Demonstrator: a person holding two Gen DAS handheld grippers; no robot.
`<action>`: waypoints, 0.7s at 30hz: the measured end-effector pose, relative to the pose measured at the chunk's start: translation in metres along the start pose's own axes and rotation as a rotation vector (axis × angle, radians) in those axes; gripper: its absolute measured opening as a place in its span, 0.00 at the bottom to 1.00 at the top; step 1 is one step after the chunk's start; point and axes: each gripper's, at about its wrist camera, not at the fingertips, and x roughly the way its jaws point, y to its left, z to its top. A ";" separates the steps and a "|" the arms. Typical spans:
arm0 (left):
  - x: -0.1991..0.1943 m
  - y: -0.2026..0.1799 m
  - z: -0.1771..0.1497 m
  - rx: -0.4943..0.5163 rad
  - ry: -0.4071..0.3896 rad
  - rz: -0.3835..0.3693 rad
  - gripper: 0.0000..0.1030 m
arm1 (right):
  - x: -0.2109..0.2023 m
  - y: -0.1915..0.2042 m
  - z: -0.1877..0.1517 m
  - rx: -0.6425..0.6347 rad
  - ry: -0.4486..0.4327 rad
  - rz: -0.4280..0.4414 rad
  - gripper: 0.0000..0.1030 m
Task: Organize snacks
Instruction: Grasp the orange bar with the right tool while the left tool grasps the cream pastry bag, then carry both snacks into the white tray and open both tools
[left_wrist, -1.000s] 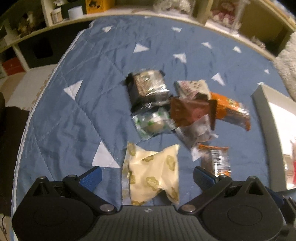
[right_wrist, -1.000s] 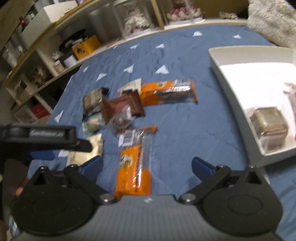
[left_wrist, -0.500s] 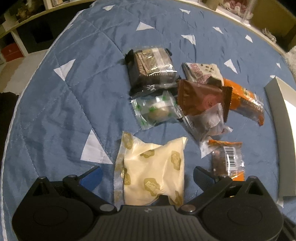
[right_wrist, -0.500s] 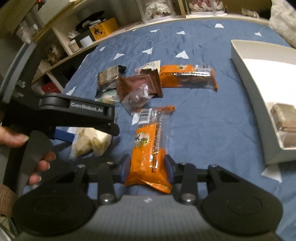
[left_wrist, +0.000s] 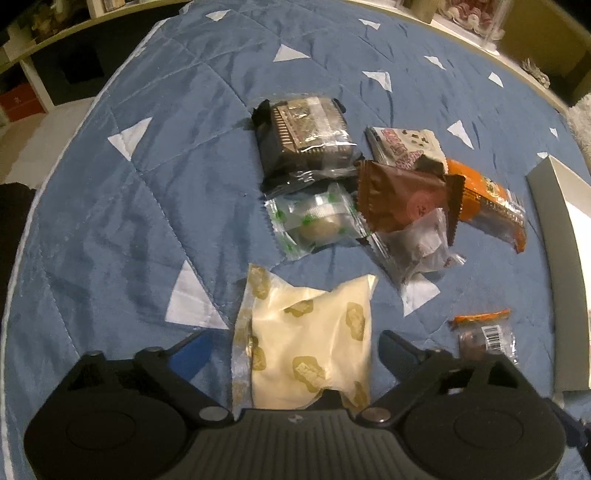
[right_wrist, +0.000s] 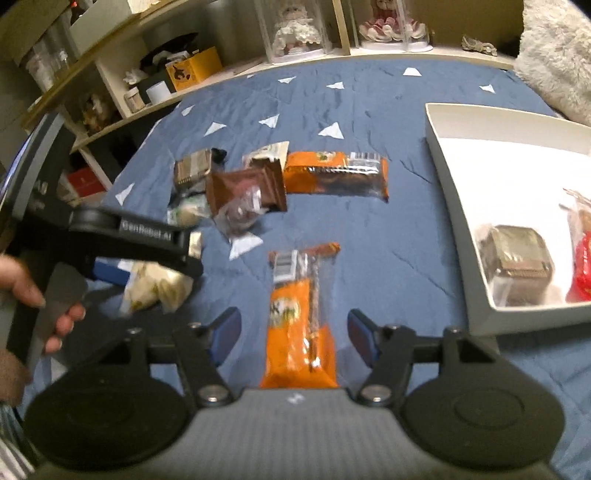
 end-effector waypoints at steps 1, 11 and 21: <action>0.000 0.000 0.000 0.002 -0.003 0.006 0.87 | 0.003 0.000 0.002 0.007 0.004 0.000 0.68; -0.003 -0.002 0.000 0.028 -0.023 -0.016 0.68 | 0.031 -0.013 0.010 0.064 0.093 0.009 0.59; -0.015 -0.003 -0.003 0.023 -0.040 -0.034 0.48 | 0.029 -0.014 0.011 0.030 0.086 0.023 0.41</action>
